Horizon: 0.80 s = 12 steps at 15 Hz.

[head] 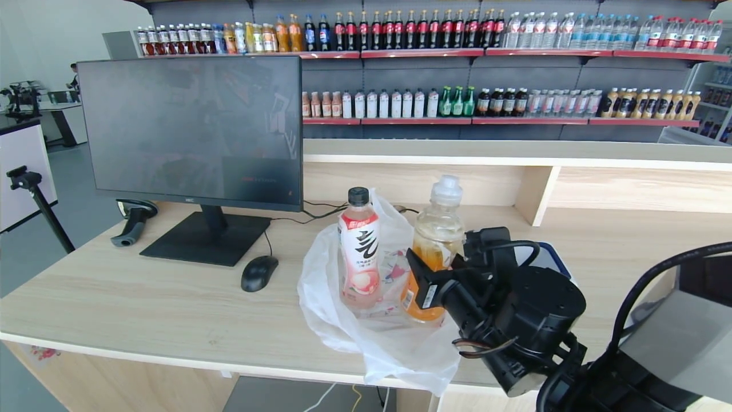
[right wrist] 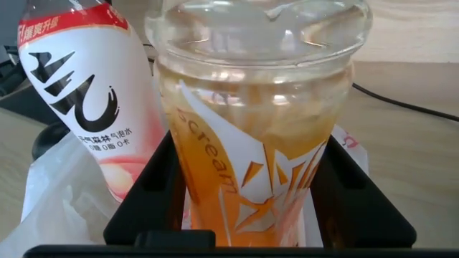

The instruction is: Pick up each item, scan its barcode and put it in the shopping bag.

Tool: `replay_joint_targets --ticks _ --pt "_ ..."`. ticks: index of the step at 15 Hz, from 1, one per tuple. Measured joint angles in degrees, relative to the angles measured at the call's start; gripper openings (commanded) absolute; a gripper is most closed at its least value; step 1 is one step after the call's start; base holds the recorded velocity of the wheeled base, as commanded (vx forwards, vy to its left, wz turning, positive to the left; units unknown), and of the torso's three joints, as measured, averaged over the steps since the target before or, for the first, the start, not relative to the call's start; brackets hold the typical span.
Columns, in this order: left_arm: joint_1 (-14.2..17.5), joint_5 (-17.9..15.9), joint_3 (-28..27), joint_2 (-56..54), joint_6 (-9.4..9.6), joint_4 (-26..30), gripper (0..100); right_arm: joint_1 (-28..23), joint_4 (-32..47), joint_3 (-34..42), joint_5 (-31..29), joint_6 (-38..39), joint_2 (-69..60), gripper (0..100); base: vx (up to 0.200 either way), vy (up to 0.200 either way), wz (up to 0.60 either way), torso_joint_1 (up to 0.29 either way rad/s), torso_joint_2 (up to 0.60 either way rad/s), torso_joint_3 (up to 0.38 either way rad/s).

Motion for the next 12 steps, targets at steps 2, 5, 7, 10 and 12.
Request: replay_joint_targets --ticks 2,5,7,10,12 --pt "0.0 0.0 0.0 0.0 0.00 0.0 100 0.3 -0.1 0.6 0.0 -0.1 -0.2 0 0.000 0.000 0.00 0.000 0.00 0.000" --pt "0.0 0.0 0.0 0.0 0.00 0.0 100 1.7 0.0 1.5 -0.1 -0.2 -0.3 0 0.000 0.000 0.00 0.000 0.00 0.000" --pt "0.0 0.0 0.0 0.0 0.00 0.0 100 2.9 0.0 1.4 -0.2 -0.2 -0.1 0 0.000 0.000 0.00 0.000 0.00 0.000" --pt "0.0 0.0 0.0 0.0 -0.02 0.0 100 3.8 0.0 1.2 -0.3 -0.2 0.2 0 0.000 0.000 0.00 0.000 0.00 0.000" --pt "0.0 0.0 0.0 0.0 0.00 0.0 100 3.9 0.0 1.2 -0.3 -0.2 0.4 0 0.000 0.000 0.00 0.000 0.00 0.000"
